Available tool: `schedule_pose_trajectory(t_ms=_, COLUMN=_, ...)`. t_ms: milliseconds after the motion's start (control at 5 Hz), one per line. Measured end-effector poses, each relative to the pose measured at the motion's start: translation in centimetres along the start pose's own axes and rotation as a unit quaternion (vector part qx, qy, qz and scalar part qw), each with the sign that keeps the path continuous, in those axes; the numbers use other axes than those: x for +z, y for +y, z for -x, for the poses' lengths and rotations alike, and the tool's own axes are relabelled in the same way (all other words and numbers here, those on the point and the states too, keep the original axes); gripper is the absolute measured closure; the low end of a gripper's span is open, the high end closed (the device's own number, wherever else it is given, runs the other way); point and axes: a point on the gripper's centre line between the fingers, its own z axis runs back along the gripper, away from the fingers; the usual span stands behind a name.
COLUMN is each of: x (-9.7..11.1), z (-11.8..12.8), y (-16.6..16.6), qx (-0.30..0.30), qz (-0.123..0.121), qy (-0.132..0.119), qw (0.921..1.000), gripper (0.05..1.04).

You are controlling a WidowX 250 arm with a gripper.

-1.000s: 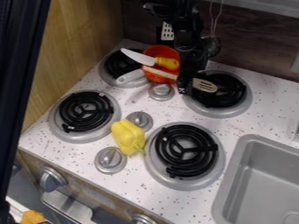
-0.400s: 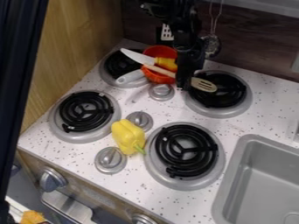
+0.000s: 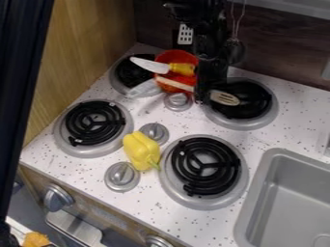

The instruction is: Moved the ladle to the lower left burner of the stove

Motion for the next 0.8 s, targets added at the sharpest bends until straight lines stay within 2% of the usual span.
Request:
schedule_pose_trajectory(t_ms=200, x=1.5, z=-0.5, y=0.2, qx=-0.006, qz=-0.019, qy=0.019, qw=0.9996, gripper=0.704)
schedule_pose_trajectory(t_ms=400, x=3.8, z=-0.6, y=0.2, qx=-0.004, qz=-0.051, qy=0.045, qw=0.9976, gripper=0.704)
schedule_pose_trajectory(t_ms=600, x=5.5, z=-0.9, y=-0.2, qx=-0.001, qz=-0.068, qy=0.069, qw=0.9953, gripper=0.704)
schedule_pose_trajectory(t_ms=800, x=6.6, z=-0.2, y=-1.8, qx=0.075, qz=-0.032, qy=0.09, qw=0.9927, gripper=0.704)
